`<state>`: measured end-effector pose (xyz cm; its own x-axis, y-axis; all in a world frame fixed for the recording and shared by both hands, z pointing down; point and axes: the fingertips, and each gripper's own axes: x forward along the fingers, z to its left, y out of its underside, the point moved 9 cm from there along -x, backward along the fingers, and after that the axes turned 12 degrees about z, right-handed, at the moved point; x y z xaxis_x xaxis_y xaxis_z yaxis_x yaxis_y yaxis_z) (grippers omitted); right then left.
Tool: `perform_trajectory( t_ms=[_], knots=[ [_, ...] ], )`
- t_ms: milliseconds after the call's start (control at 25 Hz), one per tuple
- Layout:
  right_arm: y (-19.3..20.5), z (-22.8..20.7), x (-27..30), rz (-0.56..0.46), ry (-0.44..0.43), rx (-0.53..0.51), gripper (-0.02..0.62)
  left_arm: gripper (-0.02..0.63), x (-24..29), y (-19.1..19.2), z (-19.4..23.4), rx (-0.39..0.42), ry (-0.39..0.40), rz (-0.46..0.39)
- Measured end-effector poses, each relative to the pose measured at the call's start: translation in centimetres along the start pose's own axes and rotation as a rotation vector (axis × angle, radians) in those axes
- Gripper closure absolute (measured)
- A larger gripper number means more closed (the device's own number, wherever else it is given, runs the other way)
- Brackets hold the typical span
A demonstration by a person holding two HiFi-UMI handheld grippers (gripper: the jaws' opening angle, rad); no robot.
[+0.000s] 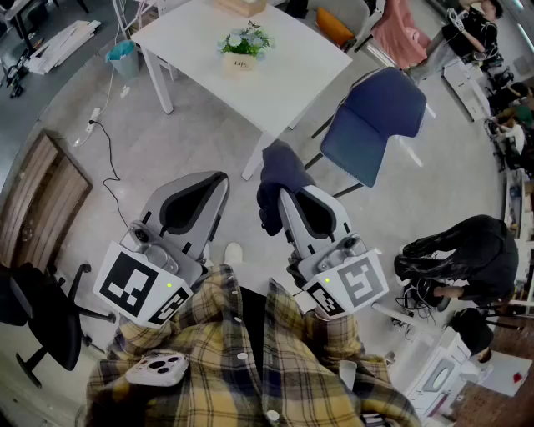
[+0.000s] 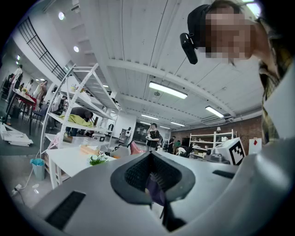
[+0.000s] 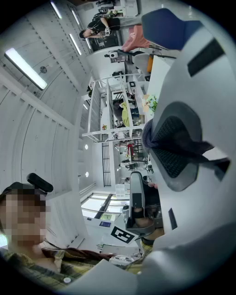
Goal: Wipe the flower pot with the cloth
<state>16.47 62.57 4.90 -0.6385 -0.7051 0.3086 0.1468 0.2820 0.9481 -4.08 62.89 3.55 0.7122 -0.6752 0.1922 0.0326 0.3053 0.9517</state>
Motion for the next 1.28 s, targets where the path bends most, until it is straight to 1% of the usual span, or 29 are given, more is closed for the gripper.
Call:
perform_trajectory(
  t_ms=[200,560,920,1080,1280],
  knots=[
    [-0.3,-0.4,0.4,-0.008,0.000,-0.002,0.566,0.598,0.3,-0.3,0.5,0.003,-0.005,-0.006],
    [0.3,-2.1,-0.7,-0.003,-0.006,-0.011,0.566,0.598,1.8,0.0,-0.6,0.001,-0.019,-0.017],
    [0.9,-3.1,-0.5,0.007,-0.029,-0.004,0.566,0.598,2.1,0.6,-0.8,-0.015,-0.055,-0.018],
    [0.9,-3.3,0.8,0.016,-0.036,0.000,0.566,0.598,2.3,0.8,0.4,-0.023,-0.056,-0.014],
    [0.1,-3.8,4.1,0.024,-0.014,0.009,0.566,0.598,3.2,0.3,4.2,-0.030,-0.041,-0.006]
  ],
)
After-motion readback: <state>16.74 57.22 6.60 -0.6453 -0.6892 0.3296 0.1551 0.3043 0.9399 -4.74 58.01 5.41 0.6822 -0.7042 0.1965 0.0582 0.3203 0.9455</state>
